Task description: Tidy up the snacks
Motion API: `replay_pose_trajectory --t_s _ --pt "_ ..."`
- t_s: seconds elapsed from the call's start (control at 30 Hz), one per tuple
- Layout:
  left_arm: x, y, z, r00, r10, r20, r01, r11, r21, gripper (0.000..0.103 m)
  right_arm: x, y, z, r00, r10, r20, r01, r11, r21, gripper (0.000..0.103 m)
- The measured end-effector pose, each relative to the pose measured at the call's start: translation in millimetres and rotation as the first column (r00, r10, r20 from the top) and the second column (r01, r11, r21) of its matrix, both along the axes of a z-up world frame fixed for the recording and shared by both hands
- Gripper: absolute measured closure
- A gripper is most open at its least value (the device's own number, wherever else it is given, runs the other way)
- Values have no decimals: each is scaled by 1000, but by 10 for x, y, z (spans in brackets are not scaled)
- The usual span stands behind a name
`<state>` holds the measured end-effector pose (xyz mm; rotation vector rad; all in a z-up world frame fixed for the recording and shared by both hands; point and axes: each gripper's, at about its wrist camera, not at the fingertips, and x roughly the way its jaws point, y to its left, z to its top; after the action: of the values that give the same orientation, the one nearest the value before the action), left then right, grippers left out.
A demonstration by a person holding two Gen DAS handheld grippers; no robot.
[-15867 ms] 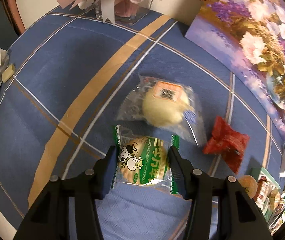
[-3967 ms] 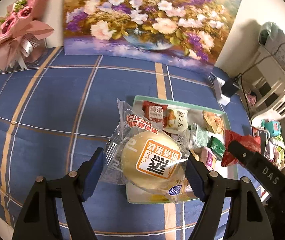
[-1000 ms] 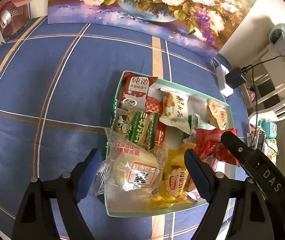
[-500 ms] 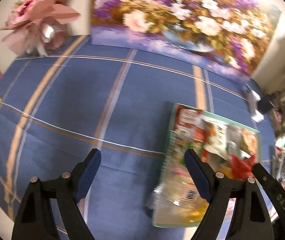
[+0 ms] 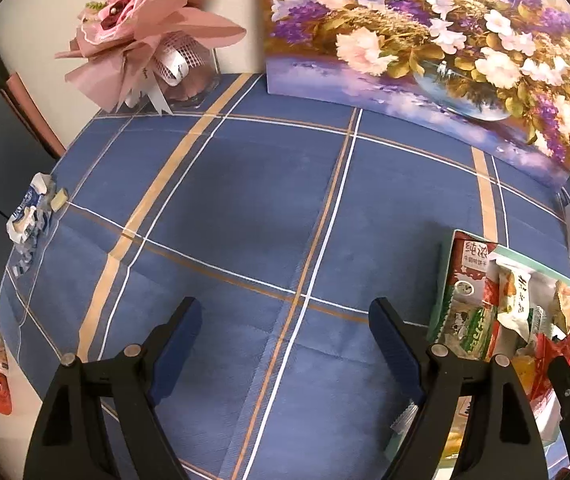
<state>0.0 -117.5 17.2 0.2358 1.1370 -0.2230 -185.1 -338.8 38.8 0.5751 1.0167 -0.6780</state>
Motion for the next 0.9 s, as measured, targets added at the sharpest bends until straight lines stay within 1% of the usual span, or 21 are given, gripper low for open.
replay_pose_trajectory --t_s 0.1,0.17,0.2,0.27,0.3,0.33,0.37,0.47,0.57,0.77,0.9 --pt "3 -9 -21 1000 1 -10 -1 1000 13 17 9 12 -2 1000 6 4 -6 1000 0 15" --pt "-2 -36 -39 1000 -10 -16 10 1000 14 17 8 12 -12 1000 6 4 -6 1000 2 1" --pt "-7 -40 -43 1000 -12 -20 12 1000 10 17 7 13 -16 1000 4 4 -4 1000 1 0" --pt "-17 -57 -67 999 -20 -26 20 1000 2 16 4 6 -19 1000 2 7 -2 1000 2 0" --pt "-23 -63 -78 999 -23 -25 23 1000 -1 14 0 3 -21 1000 0 9 0 1000 4 0" --pt "-24 -69 -92 999 -24 -25 24 1000 -4 4 1 3 -19 1000 0 8 0 1000 3 0" --pt "-27 -73 -113 999 -23 -24 23 1000 -10 1 1 3 -20 1000 -1 7 1 1000 1 0" --pt "-29 -99 -183 999 -24 -36 24 1000 -2 1 2 0 -25 1000 -9 -1 9 1000 -10 0" --pt "-30 -114 -228 998 -29 -49 29 1000 3 1 -6 -15 -34 1000 -17 0 17 1000 -2 0" --pt "-62 -98 -216 999 -30 -42 30 1000 -7 1 -20 -21 -58 1000 -25 -17 25 1000 5 0" --pt "-130 -88 -192 998 -48 -42 48 999 -6 1 -49 16 -42 1000 -24 -20 24 1000 -2 0"
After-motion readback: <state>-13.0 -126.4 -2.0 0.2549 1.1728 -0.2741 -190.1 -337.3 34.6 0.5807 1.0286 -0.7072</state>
